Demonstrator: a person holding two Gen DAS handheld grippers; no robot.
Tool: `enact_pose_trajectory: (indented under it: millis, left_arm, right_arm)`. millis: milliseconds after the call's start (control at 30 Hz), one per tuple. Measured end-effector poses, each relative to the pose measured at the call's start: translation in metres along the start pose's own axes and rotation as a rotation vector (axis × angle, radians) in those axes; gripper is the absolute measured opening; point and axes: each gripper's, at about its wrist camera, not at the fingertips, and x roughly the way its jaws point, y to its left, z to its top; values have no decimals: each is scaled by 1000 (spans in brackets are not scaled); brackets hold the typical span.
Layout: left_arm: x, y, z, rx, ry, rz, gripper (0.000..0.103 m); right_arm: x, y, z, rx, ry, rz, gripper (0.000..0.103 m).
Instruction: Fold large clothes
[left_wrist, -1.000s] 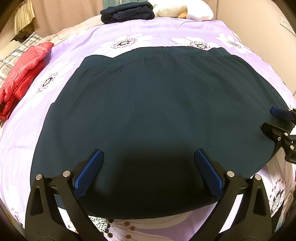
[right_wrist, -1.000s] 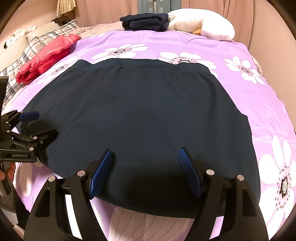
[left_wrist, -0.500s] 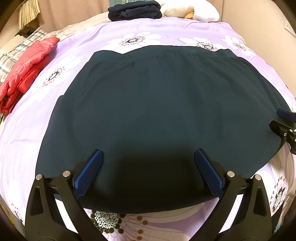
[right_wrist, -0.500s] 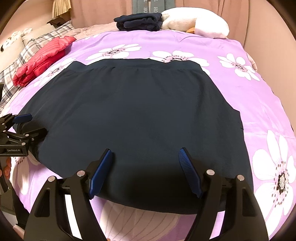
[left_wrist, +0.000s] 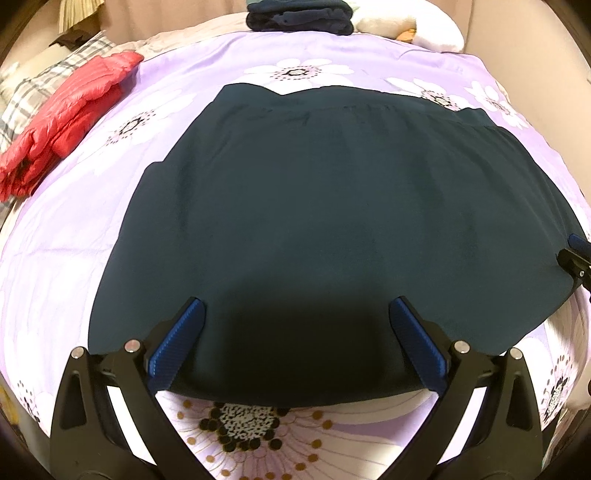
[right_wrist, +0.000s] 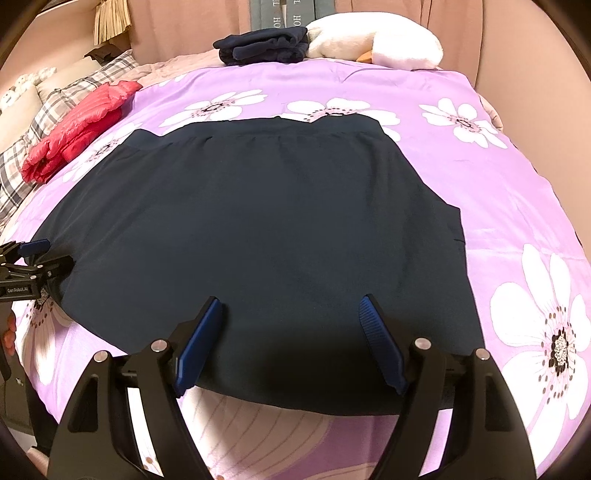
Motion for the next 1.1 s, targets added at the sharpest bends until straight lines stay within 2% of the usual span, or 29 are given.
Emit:
enact_pose_trajectory:
  millis: [233,800,1100]
  left_arm:
    - [-2,10,-4,-40,7,-8,101]
    - [-9,41,-23,-173,24,-99,101]
    - [-9,50,-27,-211,31,-119,101]
  right_arm:
    - [-5,-13,-5,23,-1,2,77]
    - [-14,-33,-13,63,-5,22,77]
    - [-18,-41,-17,88,-5,38,77]
